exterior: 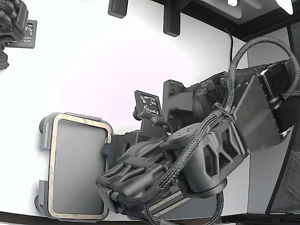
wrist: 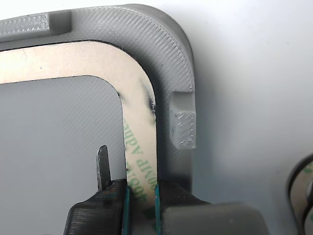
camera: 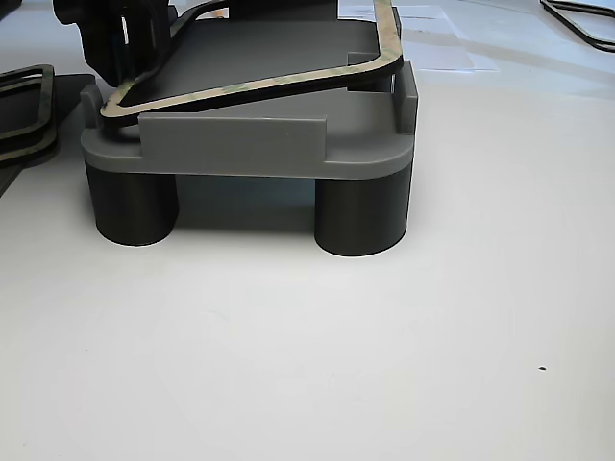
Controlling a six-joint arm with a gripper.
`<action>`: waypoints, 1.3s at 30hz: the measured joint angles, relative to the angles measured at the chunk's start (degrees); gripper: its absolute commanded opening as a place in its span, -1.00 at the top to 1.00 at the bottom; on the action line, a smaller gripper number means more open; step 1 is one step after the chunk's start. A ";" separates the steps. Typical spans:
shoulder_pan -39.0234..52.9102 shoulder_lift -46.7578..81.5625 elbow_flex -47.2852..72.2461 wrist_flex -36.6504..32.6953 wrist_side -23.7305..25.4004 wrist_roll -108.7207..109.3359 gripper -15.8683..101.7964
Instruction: Move top rectangular frame to the holder.
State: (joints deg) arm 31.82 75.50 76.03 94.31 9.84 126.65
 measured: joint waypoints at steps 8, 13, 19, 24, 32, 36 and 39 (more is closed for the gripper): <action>0.00 0.00 -1.05 0.00 0.00 -0.70 -0.89; 0.79 0.00 -4.31 0.00 2.64 -2.72 -0.97; 0.88 2.81 -10.46 -0.70 11.87 -14.68 -0.97; 0.79 10.81 -5.10 -8.09 18.63 -34.10 -0.97; -8.53 31.20 15.03 -27.60 15.21 -71.46 -0.97; -16.52 43.33 27.95 -35.16 9.14 -89.30 -0.97; -21.88 52.91 38.50 -40.43 4.92 -100.55 -0.97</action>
State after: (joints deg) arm 9.93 128.41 114.52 53.88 14.77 26.10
